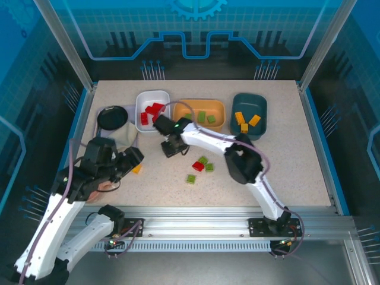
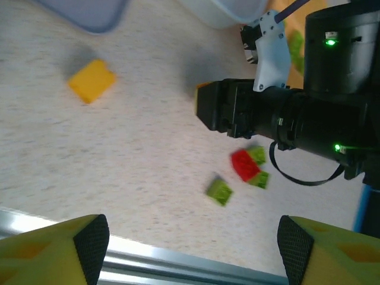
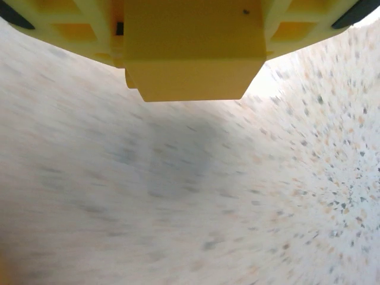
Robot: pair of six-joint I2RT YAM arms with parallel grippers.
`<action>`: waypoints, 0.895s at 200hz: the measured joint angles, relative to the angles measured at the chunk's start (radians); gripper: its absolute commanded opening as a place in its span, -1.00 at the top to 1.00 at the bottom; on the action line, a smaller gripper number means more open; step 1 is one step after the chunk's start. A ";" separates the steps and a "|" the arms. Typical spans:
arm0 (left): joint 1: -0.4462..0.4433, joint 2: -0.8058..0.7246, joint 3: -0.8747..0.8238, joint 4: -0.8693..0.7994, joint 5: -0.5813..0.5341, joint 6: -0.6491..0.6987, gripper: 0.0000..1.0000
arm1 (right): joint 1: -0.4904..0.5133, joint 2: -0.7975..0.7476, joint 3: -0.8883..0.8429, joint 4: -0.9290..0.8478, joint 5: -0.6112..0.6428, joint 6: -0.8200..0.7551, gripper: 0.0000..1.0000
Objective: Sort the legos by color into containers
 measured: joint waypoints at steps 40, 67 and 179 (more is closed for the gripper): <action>-0.085 0.281 0.072 0.203 0.090 0.056 -0.57 | -0.311 -0.362 -0.177 0.060 -0.026 -0.005 0.29; -0.140 0.452 0.150 0.317 0.119 0.080 -0.57 | -0.542 -0.393 -0.190 0.074 -0.039 -0.008 0.29; -0.216 0.928 0.493 0.446 0.132 0.129 -0.56 | -0.795 0.253 0.351 -0.076 -0.089 0.044 0.05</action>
